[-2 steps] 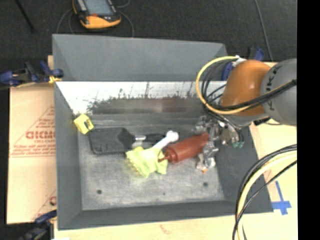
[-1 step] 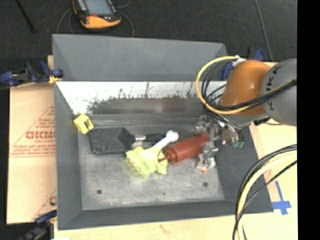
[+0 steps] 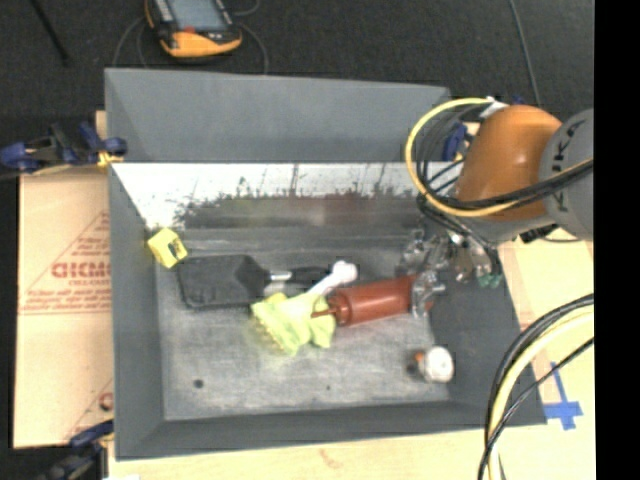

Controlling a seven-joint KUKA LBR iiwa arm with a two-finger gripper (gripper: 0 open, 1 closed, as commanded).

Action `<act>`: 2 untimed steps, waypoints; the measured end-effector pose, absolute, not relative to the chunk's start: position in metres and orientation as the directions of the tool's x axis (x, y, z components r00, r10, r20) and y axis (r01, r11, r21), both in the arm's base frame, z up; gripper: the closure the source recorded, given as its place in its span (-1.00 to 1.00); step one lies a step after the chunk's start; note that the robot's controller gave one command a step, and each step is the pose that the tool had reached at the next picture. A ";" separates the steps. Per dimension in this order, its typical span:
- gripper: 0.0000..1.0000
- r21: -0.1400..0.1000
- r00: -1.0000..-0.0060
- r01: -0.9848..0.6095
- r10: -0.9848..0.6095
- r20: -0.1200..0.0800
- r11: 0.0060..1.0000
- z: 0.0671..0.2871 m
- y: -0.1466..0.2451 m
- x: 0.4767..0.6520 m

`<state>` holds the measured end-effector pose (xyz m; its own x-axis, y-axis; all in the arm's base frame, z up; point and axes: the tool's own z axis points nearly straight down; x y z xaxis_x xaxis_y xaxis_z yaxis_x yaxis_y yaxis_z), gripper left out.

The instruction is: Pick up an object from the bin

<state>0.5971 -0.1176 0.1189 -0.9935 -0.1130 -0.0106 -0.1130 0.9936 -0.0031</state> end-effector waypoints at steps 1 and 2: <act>1.00 -0.002 -0.991 -0.131 -0.131 -0.004 0.991 0.158 -0.120 0.591; 1.00 -0.002 -0.992 -0.123 -0.123 -0.002 0.992 0.208 -0.127 0.599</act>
Offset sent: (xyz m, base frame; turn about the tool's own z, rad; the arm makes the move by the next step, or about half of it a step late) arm 0.0045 -0.0104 0.0984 -0.0063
